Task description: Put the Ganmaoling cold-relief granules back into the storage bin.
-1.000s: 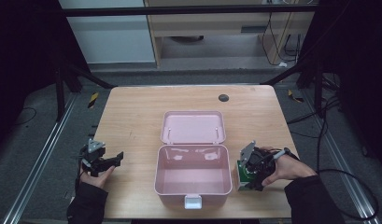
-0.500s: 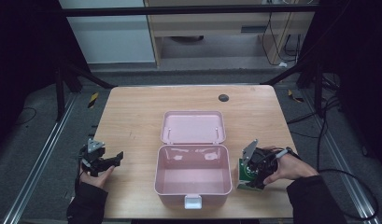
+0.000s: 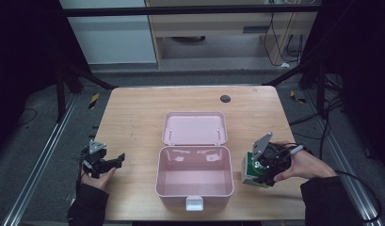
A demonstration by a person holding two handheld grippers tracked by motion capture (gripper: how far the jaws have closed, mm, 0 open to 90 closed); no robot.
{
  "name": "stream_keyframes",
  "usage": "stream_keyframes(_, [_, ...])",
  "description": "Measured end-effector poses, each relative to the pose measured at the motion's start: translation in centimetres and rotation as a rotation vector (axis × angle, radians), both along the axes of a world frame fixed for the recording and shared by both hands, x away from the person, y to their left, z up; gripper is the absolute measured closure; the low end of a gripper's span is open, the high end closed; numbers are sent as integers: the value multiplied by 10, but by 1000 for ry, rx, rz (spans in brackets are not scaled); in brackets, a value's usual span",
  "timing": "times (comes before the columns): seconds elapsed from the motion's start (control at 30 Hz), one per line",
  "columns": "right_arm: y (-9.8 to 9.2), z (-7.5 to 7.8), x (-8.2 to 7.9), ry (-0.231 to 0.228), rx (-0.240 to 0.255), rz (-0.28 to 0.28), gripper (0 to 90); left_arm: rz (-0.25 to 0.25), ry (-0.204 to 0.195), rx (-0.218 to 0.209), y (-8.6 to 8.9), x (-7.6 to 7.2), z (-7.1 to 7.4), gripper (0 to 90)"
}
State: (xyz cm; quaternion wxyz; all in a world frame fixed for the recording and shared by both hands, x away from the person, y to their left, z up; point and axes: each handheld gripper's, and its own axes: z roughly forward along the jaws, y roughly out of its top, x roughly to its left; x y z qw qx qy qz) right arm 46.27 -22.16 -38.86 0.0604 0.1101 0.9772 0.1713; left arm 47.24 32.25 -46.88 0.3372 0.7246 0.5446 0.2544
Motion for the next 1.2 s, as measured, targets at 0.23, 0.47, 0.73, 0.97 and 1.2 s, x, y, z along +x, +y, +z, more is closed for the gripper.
stream_keyframes(0.23, [0,31,-2,-37,26,-7,162,0,1,-1,0,0,0,209])
stream_keyframes(0.47, [3,55,-5,-50,33,-4,162,0,3,-2,0,0,0,209])
stream_keyframes(0.73, [9,85,-10,-66,27,-4,163,0,5,-1,0,1,-1,208])
stream_keyframes(0.97, [20,105,-13,-63,18,-1,163,2,5,-1,0,1,-1,208])
stream_keyframes(1.2, [35,121,-15,-55,14,14,163,3,7,1,0,1,-1,209])
